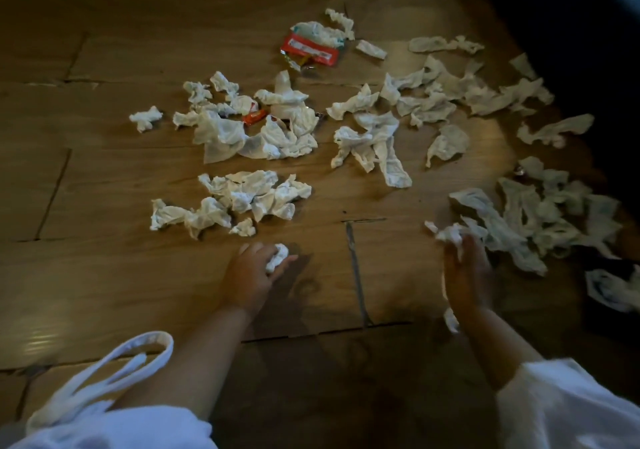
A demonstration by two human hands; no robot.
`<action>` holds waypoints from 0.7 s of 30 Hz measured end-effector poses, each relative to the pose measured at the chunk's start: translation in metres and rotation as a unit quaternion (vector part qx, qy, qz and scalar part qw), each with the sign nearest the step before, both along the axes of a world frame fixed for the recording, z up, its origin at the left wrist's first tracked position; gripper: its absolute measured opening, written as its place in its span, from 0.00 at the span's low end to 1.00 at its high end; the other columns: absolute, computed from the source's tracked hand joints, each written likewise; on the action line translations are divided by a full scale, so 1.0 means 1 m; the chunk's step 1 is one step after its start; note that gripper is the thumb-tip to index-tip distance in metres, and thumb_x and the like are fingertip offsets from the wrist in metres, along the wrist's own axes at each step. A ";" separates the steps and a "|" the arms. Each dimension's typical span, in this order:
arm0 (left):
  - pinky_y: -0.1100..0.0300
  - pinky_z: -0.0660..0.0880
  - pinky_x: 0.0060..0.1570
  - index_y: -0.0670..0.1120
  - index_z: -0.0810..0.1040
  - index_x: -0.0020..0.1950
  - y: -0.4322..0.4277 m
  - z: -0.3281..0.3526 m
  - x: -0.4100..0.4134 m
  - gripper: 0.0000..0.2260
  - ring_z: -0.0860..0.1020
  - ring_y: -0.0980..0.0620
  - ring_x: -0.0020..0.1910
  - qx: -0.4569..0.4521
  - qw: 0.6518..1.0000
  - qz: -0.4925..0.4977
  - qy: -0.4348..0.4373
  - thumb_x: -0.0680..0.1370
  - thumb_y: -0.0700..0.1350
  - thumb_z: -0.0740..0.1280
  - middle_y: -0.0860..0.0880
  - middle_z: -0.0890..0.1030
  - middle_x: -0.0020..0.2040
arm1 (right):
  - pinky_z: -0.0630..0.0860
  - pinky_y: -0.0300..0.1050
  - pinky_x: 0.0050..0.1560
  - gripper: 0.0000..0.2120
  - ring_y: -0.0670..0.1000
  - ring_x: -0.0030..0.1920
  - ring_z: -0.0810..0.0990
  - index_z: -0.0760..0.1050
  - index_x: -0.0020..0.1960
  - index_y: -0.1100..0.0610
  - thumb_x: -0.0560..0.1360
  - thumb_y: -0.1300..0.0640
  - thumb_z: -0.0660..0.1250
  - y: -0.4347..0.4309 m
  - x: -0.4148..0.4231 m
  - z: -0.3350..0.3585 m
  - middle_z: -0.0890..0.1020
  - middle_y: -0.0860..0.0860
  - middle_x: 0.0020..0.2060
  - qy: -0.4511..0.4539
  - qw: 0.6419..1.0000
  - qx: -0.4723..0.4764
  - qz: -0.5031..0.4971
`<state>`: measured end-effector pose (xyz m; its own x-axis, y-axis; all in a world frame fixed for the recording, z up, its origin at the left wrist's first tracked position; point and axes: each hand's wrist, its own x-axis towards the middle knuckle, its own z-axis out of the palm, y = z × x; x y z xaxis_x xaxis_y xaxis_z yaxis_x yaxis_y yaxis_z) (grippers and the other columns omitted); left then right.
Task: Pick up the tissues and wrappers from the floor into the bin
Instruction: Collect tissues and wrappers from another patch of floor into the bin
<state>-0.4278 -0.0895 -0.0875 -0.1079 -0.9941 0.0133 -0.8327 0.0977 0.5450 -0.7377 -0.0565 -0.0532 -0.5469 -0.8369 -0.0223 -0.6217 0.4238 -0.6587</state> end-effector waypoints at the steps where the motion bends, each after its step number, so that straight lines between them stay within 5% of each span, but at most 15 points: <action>1: 0.58 0.65 0.41 0.42 0.81 0.46 -0.003 0.003 -0.007 0.22 0.75 0.45 0.45 -0.016 1.000 -0.001 -0.003 0.73 0.61 0.63 0.45 0.79 0.43 | 0.71 0.51 0.49 0.11 0.56 0.51 0.74 0.70 0.59 0.56 0.79 0.54 0.58 0.016 -0.007 -0.003 0.75 0.58 0.54 0.049 0.999 0.025 -0.003; 5: 0.47 0.71 0.56 0.40 0.81 0.50 -0.034 0.000 0.007 0.19 0.71 0.40 0.60 -0.063 0.991 0.106 -0.053 0.75 0.56 0.64 0.39 0.74 0.59 | 0.61 0.55 0.65 0.21 0.59 0.66 0.63 0.67 0.65 0.53 0.75 0.46 0.63 0.068 -0.016 -0.027 0.67 0.56 0.66 0.152 0.960 0.219 0.085; 7: 0.41 0.63 0.66 0.41 0.80 0.53 -0.050 -0.010 0.028 0.19 0.63 0.38 0.69 -0.010 0.986 0.145 -0.082 0.75 0.56 0.65 0.40 0.68 0.68 | 0.61 0.56 0.67 0.28 0.58 0.68 0.63 0.67 0.65 0.52 0.72 0.37 0.60 0.075 -0.016 -0.034 0.66 0.54 0.67 0.190 0.937 0.244 0.160; 10: 0.43 0.65 0.65 0.38 0.79 0.55 -0.052 -0.016 0.043 0.19 0.66 0.38 0.67 0.066 0.986 0.143 -0.047 0.74 0.54 0.67 0.38 0.69 0.67 | 0.77 0.53 0.50 0.27 0.59 0.52 0.78 0.75 0.56 0.57 0.71 0.38 0.54 0.069 -0.015 -0.038 0.79 0.57 0.54 0.250 0.910 0.190 0.270; 12: 0.47 0.69 0.59 0.38 0.78 0.56 -0.040 -0.014 0.037 0.18 0.70 0.39 0.61 0.056 0.989 0.135 -0.012 0.74 0.50 0.69 0.38 0.72 0.62 | 0.79 0.49 0.38 0.22 0.57 0.43 0.81 0.77 0.51 0.58 0.73 0.44 0.54 0.065 -0.017 -0.038 0.81 0.56 0.46 0.279 0.887 0.164 0.329; 14: 0.55 0.68 0.50 0.36 0.77 0.54 -0.025 -0.010 0.024 0.15 0.73 0.40 0.55 0.049 0.989 0.134 0.032 0.74 0.47 0.69 0.38 0.74 0.56 | 0.78 0.47 0.36 0.18 0.57 0.43 0.82 0.77 0.50 0.57 0.74 0.46 0.54 0.061 -0.013 -0.032 0.81 0.54 0.46 0.284 0.869 0.172 0.365; 18: 0.59 0.66 0.41 0.40 0.75 0.54 -0.006 0.013 -0.013 0.12 0.73 0.47 0.48 0.066 0.973 0.145 0.168 0.75 0.45 0.68 0.44 0.74 0.49 | 0.70 0.43 0.54 0.15 0.52 0.59 0.75 0.70 0.62 0.54 0.79 0.49 0.57 0.048 -0.010 -0.013 0.74 0.50 0.61 0.161 0.919 0.214 0.290; 21: 0.60 0.70 0.41 0.45 0.72 0.55 0.004 0.044 -0.043 0.12 0.73 0.50 0.50 0.085 0.946 0.146 0.275 0.74 0.45 0.69 0.49 0.75 0.51 | 0.71 0.41 0.47 0.08 0.50 0.48 0.78 0.73 0.53 0.53 0.79 0.52 0.58 0.042 -0.005 0.014 0.79 0.52 0.49 0.056 0.974 0.115 0.185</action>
<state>-0.4703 -0.0852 -0.0433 0.1484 -0.9732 -0.1757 -0.3960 -0.2213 0.8912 -0.7429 -0.0149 -0.0388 -0.2179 -0.9573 -0.1898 -0.8231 0.2848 -0.4914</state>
